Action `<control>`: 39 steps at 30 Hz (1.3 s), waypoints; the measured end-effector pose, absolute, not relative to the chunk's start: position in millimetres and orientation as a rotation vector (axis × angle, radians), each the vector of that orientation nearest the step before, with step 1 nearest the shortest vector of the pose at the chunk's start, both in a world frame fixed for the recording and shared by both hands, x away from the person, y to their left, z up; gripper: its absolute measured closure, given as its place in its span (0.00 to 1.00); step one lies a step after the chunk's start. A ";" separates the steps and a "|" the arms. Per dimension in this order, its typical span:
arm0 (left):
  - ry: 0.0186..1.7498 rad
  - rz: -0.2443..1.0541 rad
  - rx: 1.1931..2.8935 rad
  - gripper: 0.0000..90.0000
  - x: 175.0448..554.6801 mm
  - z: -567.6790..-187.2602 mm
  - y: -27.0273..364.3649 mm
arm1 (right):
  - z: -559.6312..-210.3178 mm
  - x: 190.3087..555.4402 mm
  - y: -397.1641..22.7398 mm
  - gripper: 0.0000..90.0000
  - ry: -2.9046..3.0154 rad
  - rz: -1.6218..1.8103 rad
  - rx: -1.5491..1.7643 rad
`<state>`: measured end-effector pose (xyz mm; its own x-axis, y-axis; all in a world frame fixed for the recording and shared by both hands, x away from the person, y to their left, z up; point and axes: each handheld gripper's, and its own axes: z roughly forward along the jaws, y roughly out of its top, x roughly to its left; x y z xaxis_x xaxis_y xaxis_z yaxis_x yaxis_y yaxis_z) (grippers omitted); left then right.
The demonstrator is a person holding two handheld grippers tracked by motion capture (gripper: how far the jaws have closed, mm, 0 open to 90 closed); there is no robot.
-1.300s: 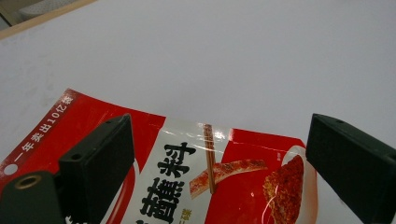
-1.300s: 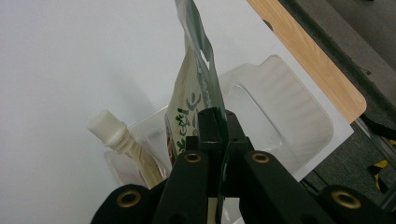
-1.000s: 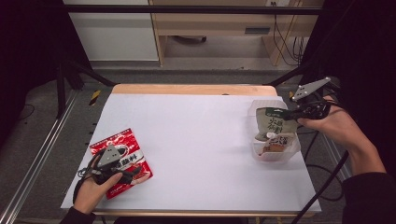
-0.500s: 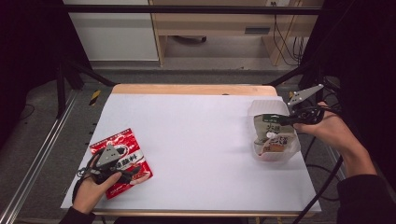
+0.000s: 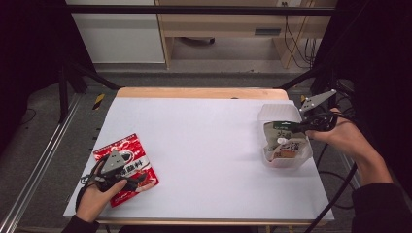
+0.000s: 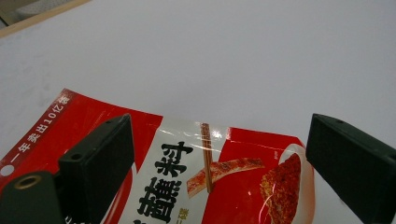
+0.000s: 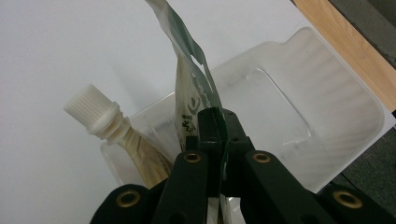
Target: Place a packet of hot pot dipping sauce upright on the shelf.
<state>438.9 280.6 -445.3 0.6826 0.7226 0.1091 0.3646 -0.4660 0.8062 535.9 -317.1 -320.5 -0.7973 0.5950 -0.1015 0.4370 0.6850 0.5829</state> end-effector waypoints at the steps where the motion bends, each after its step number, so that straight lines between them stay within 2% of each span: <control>1: 0.832 0.569 2.093 0.09 438.8 -445.3 280.7 | -320.5 535.4 -316.7 0.99 2.620 0.792 0.827; 15: 0.822 0.564 2.100 0.09 438.3 -445.9 278.6 | -324.2 529.2 -323.1 0.88 2.623 0.716 0.851; 17: 0.824 0.568 2.099 0.08 438.3 -445.7 278.8 | -324.5 527.1 -324.7 0.83 2.612 0.713 0.863; 24: 0.828 0.574 2.096 0.08 438.3 -445.4 279.5 | -317.9 520.1 -325.0 0.53 2.544 0.740 0.857; 27: 0.828 0.574 2.098 0.09 438.5 -445.7 279.4 | -311.1 516.1 -320.2 0.46 2.509 0.765 0.845; 31: 0.828 0.576 2.097 0.08 438.3 -445.4 279.6 | -299.5 512.8 -311.6 0.39 2.473 0.789 0.814; 39: 0.827 0.574 2.098 0.08 438.7 -445.5 280.1 | -286.6 507.6 -282.8 0.35 2.434 0.803 0.749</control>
